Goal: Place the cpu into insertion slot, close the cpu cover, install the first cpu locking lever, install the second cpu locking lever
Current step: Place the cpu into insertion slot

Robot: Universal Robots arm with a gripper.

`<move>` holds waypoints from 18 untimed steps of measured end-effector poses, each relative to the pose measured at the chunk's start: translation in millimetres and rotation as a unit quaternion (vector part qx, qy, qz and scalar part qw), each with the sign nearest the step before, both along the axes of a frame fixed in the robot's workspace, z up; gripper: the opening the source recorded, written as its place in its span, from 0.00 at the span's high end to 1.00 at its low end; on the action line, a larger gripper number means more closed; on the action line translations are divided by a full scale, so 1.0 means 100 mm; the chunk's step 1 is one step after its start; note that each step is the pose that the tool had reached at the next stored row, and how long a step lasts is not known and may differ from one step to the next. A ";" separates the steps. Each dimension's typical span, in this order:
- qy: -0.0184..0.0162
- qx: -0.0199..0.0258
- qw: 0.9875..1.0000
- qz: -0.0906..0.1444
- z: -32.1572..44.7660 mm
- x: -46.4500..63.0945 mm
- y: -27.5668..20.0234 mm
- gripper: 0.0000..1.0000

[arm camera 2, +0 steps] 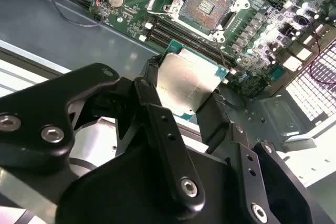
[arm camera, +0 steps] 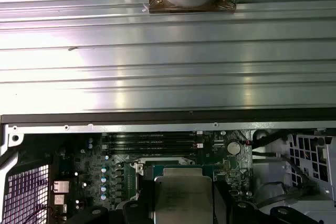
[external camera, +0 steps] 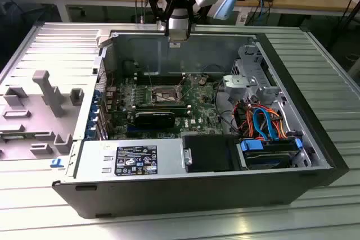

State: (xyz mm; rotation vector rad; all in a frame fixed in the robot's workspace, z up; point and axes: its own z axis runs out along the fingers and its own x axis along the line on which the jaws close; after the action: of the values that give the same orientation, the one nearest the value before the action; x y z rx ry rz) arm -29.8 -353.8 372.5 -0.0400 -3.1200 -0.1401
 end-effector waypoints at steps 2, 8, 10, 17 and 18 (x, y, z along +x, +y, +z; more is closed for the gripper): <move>0.000 0.000 1.000 0.000 0.000 0.00 0.000 0.46; 0.000 -0.001 1.000 -0.003 -0.002 0.00 -0.027 0.46; 0.000 -0.001 1.000 -0.005 -0.003 0.00 -0.028 0.46; 0.000 -0.001 1.000 -0.005 -0.003 0.00 -0.041 0.46; 0.000 -0.001 1.000 -0.005 -0.003 0.00 -0.041 0.46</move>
State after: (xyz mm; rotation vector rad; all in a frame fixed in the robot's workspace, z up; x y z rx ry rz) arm -29.8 -357.9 372.2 -0.0554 -3.1204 -0.1373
